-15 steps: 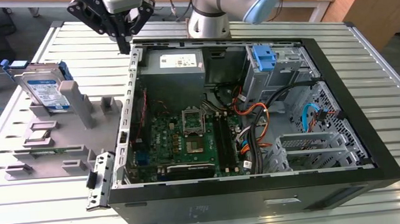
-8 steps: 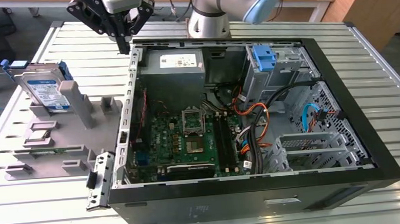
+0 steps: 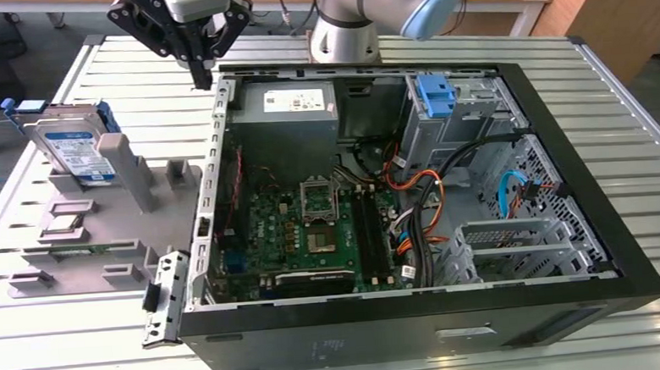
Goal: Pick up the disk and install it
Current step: 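Reach for the disk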
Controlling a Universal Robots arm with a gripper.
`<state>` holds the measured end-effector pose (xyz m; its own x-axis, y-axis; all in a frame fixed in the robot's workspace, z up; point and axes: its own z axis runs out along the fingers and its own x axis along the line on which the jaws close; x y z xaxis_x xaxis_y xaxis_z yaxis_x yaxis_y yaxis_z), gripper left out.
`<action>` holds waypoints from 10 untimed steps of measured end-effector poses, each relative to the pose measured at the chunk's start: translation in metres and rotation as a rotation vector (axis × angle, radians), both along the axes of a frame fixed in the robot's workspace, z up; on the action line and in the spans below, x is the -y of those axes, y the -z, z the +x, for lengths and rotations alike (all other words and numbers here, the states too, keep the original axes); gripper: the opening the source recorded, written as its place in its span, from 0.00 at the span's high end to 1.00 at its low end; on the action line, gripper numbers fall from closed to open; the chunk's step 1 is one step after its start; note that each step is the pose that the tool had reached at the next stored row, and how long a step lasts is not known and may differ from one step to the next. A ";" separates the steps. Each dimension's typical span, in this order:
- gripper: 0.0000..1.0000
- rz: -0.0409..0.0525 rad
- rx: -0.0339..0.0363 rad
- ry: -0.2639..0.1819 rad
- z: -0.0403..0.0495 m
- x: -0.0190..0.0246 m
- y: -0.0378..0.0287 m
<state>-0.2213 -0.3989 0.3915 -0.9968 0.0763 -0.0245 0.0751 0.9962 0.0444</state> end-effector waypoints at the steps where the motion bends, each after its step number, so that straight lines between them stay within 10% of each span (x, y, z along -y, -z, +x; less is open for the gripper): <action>1: 0.89 0.0000 0.0000 0.000 -0.0011 0.0000 0.0000; 10: 0.89 0.0001 0.0002 0.000 -0.0036 0.0000 0.0002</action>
